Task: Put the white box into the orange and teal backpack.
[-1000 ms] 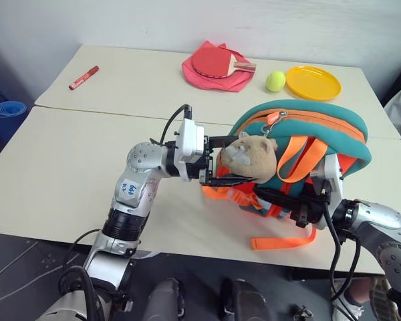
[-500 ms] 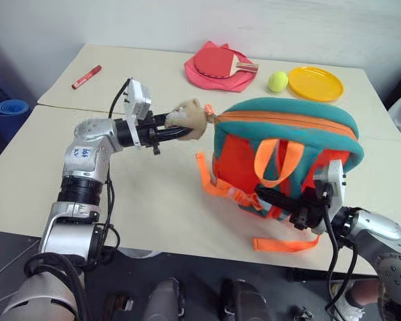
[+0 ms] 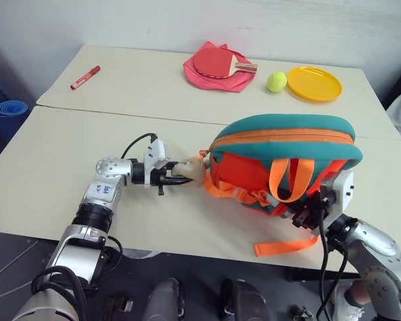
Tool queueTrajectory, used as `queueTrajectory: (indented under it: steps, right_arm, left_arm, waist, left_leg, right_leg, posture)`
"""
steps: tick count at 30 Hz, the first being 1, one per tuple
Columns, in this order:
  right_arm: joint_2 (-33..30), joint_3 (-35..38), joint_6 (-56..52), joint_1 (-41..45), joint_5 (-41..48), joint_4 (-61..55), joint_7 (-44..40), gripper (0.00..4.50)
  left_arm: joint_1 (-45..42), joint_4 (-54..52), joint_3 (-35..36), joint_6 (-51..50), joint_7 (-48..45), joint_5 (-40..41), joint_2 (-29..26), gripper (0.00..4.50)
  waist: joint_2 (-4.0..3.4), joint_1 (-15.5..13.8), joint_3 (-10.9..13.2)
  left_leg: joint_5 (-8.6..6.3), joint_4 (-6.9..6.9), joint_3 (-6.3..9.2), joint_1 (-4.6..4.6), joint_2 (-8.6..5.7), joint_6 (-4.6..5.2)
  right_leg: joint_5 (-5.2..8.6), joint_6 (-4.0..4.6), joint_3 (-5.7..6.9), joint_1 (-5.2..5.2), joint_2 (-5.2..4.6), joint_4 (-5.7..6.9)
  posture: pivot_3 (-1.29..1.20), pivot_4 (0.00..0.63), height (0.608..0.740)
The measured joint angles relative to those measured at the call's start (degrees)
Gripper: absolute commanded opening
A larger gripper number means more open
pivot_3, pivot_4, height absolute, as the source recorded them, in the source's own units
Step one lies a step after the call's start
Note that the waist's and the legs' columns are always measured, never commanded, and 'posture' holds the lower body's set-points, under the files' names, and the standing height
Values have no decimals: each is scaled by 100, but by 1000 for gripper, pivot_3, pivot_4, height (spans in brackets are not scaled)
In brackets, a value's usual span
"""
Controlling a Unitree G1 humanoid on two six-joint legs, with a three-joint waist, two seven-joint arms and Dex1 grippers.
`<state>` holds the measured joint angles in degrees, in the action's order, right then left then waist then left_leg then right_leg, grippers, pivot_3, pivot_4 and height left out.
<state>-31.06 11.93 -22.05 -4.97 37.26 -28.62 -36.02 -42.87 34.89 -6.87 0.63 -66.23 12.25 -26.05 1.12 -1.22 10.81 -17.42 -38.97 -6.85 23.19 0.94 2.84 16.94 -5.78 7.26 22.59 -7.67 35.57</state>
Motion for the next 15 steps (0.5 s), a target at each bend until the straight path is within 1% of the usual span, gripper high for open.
queueTrajectory:
  steps: [1,3,4,7,10,13,15]
  right_arm:
    - [1,-41,129,-14,-106,57,-59,306]
    - [-20,-71,415,-18,-297,176,-288,924]
    - [-121,-76,465,-43,-342,187,-443,1269]
    - [-699,41,429,-175,-319,143,-889,2306]
    - [-1155,614,311,-342,-82,-24,-1208,3394]
    - [-1459,1251,336,-965,-19,-11,-1643,4387]
    - [-1429,1592,707,-1576,-210,273,-2069,4456]
  left_arm:
    - [-5,2,24,-34,12,2,-10,2598]
    - [108,-197,37,-294,-117,84,-224,3257]
    - [282,-475,55,-472,-269,138,-440,3547]
    - [751,-1071,133,-1016,-735,272,-1130,4480]
    - [933,-1263,337,-1153,-963,339,-1627,4500]
    - [1244,-1405,730,-1213,-1091,489,-2105,4500]
    - [1810,-1667,1042,-1264,-1133,573,-2420,4500]
  waist:
    - [0,1,0]
    - [0,30,0]
    - [-1,74,0]
    - [-6,141,3]
    - [-11,111,6]
    - [-11,49,6]
    - [-13,38,5]
  left_leg:
    - [0,1,0,0,0,0]
    - [0,1,-2,0,2,0]
    - [0,3,-6,0,3,0]
    - [1,7,-5,1,6,0]
    - [1,4,10,1,9,-1]
    - [-5,11,16,1,8,-5]
    - [-6,33,11,-2,5,-5]
  right_leg:
    - [0,0,1,0,1,3]
    - [0,0,3,0,3,4]
    - [0,0,3,3,3,3]
    - [1,1,1,3,0,0]
    - [2,3,-4,-4,-12,-5]
    - [2,4,-4,-7,-19,-16]
    - [2,4,-6,-8,-20,-28]
  posture:
    - [0,150,740]
    - [0,150,740]
    - [0,150,740]
    - [0,150,740]
    - [0,150,740]
    - [0,150,740]
    - [0,150,740]
